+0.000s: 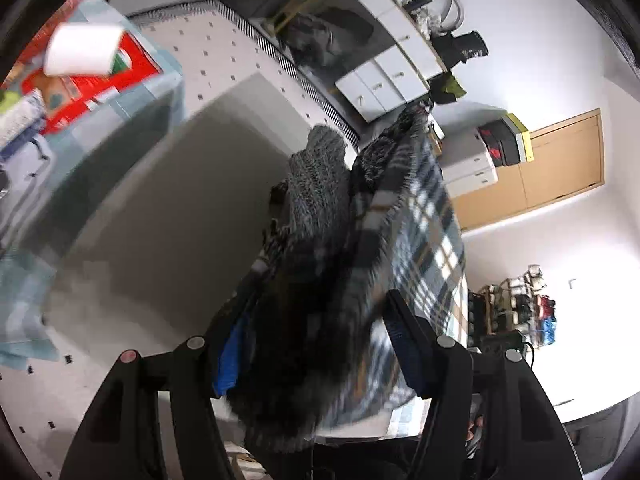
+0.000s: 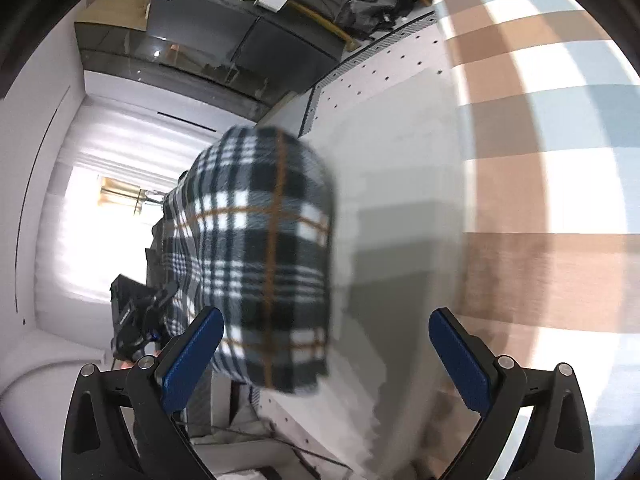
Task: Fold large clothes
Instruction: 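Lower the bundle onto the grey ottoman and open both grippers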
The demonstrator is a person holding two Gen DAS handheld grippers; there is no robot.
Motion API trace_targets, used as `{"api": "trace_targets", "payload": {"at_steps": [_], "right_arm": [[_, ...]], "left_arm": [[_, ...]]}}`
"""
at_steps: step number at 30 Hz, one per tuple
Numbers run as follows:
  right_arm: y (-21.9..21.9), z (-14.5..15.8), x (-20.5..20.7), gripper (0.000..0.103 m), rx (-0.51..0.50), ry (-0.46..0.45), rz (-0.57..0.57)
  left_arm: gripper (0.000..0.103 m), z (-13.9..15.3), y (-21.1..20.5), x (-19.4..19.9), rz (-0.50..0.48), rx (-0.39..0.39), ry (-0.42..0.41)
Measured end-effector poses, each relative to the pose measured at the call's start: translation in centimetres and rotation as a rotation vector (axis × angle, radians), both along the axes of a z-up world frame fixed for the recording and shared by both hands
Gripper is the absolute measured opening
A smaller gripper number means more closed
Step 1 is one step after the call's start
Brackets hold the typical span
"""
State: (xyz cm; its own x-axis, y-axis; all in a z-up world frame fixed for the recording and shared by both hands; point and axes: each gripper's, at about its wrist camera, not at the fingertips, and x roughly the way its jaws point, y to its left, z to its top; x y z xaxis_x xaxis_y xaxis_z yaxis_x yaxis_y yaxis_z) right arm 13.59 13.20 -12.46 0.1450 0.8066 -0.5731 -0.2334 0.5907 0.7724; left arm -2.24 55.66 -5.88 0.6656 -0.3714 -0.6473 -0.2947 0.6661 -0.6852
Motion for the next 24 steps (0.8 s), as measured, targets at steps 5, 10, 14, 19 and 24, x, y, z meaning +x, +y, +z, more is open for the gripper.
{"api": "trace_targets", "payload": {"at_steps": [5,10,14,19,24], "right_arm": [[-4.7,2.6,0.4,0.103,0.020,-0.082,-0.046],[-11.0,5.9,-2.2,0.103,0.028,-0.196,-0.098],[-17.2,7.9,-3.5,0.103,0.036,-0.290,-0.151],[-23.3,9.7,-5.1,0.103,0.000,-0.430,-0.239],[-28.6,10.6,-6.9,0.103,-0.053,-0.557,-0.321]], "left_arm": [[0.059,4.1,-2.7,-2.2,0.003,0.065,-0.035],[0.059,10.2,-11.8,-2.9,-0.092,0.273,-0.111],[0.059,12.9,-21.4,-1.9,-0.164,0.458,-0.184],[0.059,11.5,-33.7,2.5,-0.294,0.543,-0.292],[0.059,6.5,-43.7,8.8,-0.392,0.477,-0.323]]}}
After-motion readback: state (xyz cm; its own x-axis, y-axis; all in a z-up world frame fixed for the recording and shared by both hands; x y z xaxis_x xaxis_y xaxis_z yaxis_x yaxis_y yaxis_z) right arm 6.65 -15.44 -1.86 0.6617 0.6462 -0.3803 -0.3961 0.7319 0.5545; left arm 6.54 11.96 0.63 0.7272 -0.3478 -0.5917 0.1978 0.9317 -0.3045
